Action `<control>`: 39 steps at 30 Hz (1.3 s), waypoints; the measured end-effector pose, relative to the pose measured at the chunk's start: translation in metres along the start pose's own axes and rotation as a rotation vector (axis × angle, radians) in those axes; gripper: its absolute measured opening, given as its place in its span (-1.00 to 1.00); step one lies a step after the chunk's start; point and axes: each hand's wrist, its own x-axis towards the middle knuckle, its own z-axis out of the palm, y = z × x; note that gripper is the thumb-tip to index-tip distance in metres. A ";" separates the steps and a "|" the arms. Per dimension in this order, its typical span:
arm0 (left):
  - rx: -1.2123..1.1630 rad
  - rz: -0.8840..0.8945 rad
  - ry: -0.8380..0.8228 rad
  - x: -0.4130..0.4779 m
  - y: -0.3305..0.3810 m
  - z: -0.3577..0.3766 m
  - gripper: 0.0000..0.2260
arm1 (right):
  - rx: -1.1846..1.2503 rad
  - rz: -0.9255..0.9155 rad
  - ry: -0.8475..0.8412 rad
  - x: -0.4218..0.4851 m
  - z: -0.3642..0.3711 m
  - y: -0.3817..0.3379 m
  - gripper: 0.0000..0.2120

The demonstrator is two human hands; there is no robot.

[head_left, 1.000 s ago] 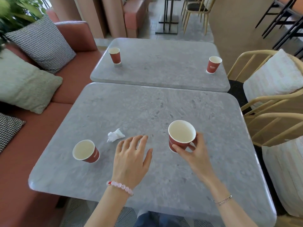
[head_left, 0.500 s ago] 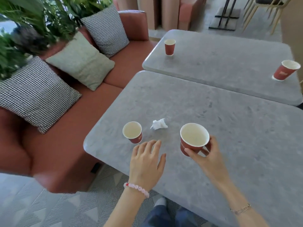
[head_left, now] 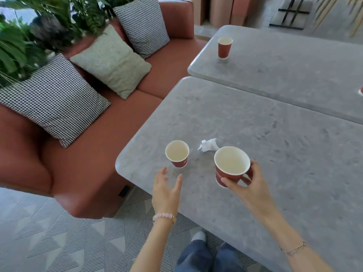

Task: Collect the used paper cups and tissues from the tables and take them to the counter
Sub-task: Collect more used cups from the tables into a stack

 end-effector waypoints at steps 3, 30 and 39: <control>-0.251 -0.136 -0.017 0.021 -0.003 0.013 -0.35 | -0.009 0.018 0.014 0.000 0.000 0.000 -0.43; -0.528 -0.032 -0.204 0.061 0.039 0.022 -0.36 | -0.038 0.085 0.100 0.004 -0.007 0.003 -0.42; -0.650 0.203 -0.424 0.033 0.122 -0.007 -0.45 | -0.040 0.079 0.150 0.000 -0.023 -0.002 -0.44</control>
